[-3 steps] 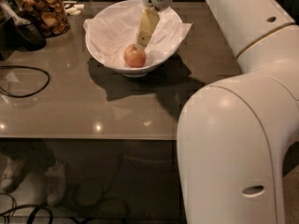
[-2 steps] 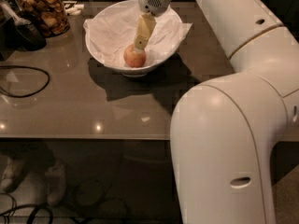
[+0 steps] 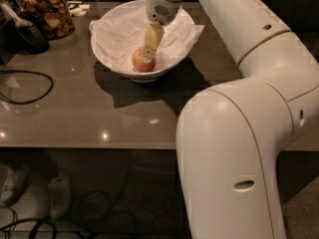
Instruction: Pick apple from white bowl
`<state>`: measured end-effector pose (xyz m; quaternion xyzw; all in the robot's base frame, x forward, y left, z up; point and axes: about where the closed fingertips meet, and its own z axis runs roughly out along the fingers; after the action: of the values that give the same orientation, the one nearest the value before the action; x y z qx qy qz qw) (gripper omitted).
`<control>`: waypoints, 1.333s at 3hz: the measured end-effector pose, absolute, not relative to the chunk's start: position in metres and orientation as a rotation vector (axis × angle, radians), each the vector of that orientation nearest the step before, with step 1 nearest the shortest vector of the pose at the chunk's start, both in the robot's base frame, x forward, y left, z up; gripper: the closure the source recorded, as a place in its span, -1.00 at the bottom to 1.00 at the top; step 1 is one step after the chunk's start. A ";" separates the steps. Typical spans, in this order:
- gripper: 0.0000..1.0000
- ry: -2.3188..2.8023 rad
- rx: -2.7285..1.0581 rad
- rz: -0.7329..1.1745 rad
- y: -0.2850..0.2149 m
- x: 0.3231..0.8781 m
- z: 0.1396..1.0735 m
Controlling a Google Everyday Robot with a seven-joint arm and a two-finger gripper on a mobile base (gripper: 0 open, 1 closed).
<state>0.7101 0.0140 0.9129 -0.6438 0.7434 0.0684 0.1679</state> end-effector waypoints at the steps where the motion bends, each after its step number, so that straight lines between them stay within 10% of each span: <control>1: -0.68 2.126 -1.840 0.216 0.018 0.710 0.903; 4: -0.66 2.162 -1.876 0.290 0.029 0.703 0.871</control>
Offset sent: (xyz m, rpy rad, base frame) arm -0.0243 0.0015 -0.0319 -0.0284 0.1325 0.0250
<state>0.7029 0.0289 0.8715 -0.6465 0.7447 0.1000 0.1319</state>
